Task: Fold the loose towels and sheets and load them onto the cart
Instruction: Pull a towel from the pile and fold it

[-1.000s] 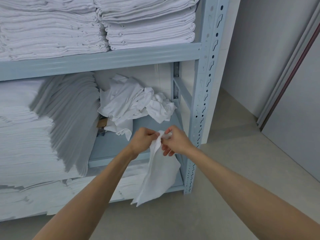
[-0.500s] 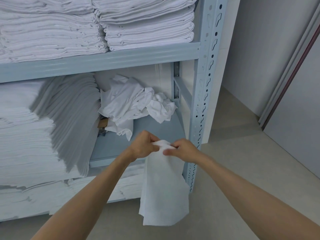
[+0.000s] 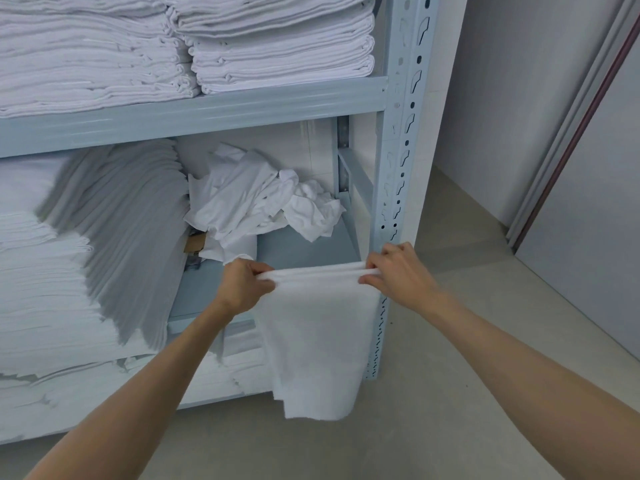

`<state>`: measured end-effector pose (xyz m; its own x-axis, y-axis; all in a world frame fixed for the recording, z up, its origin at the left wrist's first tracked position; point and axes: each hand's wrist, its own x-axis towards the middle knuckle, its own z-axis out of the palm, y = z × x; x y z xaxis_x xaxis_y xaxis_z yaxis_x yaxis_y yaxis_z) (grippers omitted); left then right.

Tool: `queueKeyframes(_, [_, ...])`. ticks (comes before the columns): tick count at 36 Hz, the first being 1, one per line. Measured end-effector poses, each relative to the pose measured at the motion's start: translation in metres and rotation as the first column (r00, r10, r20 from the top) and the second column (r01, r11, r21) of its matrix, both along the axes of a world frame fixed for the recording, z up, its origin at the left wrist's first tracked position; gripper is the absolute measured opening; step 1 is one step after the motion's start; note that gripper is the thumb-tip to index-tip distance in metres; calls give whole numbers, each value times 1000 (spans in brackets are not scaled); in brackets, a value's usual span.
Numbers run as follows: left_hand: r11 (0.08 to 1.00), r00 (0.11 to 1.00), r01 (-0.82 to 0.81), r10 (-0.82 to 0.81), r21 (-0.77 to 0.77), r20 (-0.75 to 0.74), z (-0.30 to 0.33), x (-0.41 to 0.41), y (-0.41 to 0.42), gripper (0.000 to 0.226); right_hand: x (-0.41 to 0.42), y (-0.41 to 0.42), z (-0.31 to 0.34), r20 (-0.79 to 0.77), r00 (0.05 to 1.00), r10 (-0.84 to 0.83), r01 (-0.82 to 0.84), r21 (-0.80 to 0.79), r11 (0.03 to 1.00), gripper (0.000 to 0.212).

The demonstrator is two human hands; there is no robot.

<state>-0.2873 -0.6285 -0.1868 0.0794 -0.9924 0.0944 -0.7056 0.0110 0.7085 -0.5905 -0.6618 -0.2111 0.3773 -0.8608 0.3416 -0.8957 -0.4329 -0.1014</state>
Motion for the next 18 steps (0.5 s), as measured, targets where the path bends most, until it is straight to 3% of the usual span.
queueKeyframes(5, [998, 998, 56, -56, -26, -27, 9, -15, 0, 24, 7, -1, 18, -152, 972, -181, 199, 108, 974, 30])
queueKeyframes(7, [994, 995, 88, -91, -60, -50, 15, -22, 0, 27, 14, -2, 24, -212, 960, -183, 212, 126, 969, 30])
queueKeyframes(12, [986, 981, 126, -140, -111, -131, 30, -37, -4, 33, 50, 4, 39, 22, 992, 121, -122, 277, 953, 73])
queueKeyframes(15, [977, 960, 143, -175, -157, -220, 35, -38, -2, 42, 77, 7, 41, 44, 985, 165, -170, 261, 950, 29])
queueKeyframes(18, [976, 927, 88, -154, -199, -343, 34, -25, 1, 43, 89, 8, 40, 157, 976, 149, -183, 234, 955, 26])
